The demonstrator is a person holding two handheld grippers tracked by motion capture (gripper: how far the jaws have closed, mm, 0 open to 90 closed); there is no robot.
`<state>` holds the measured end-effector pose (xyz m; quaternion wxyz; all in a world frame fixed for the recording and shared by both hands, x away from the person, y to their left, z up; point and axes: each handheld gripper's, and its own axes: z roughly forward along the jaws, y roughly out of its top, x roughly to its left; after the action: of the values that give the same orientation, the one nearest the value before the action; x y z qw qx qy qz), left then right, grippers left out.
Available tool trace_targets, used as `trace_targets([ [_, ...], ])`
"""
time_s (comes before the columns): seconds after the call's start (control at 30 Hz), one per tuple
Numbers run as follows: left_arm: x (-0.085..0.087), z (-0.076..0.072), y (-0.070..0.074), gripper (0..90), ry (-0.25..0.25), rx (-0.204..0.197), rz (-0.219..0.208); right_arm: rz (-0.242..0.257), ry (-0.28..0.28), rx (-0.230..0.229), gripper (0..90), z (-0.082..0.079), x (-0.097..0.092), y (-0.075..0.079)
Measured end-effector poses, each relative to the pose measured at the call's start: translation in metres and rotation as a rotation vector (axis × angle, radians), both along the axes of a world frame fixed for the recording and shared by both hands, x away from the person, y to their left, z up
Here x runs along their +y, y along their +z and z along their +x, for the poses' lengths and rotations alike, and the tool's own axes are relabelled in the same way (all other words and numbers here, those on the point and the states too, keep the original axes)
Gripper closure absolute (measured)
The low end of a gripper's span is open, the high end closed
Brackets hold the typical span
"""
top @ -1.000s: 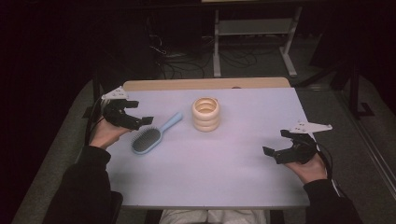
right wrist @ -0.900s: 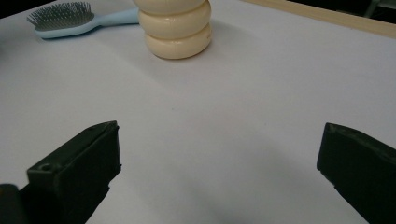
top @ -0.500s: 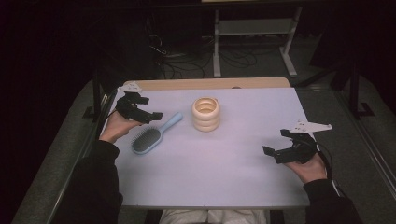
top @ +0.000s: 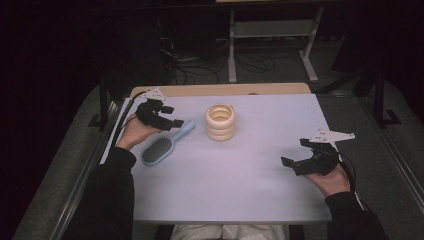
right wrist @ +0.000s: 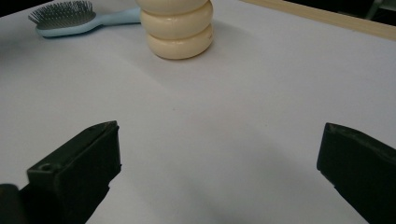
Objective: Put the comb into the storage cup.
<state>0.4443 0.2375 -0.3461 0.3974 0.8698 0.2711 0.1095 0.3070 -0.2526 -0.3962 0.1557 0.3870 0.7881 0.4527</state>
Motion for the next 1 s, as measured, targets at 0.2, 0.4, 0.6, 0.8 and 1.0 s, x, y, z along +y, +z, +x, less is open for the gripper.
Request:
trace_targets([
  [0.2, -0.007, 0.003, -0.004, 51.6, 0.019, -0.005, 0.061, -0.002, 0.003, -0.002, 0.0, 0.000, 0.001, 0.000],
  [0.4, -0.012, 0.004, -0.005, 78.5, -0.012, -0.060, 0.100, -0.010, 0.005, -0.006, 0.0, 0.000, 0.002, 0.001],
  [0.6, -0.017, 0.010, -0.014, 90.0, -0.051, -0.060, 0.115, -0.006, -0.002, -0.009, 0.0, 0.000, 0.001, 0.001],
  [0.8, -0.023, 0.020, -0.028, 90.0, -0.068, 0.003, 0.171, -0.015, -0.001, -0.010, 0.0, 0.000, 0.001, 0.001],
  [1.0, -0.029, 0.024, -0.046, 90.0, -0.104, 0.047, 0.249, -0.030, 0.002, -0.003, 0.0, 0.001, 0.002, -0.001],
])
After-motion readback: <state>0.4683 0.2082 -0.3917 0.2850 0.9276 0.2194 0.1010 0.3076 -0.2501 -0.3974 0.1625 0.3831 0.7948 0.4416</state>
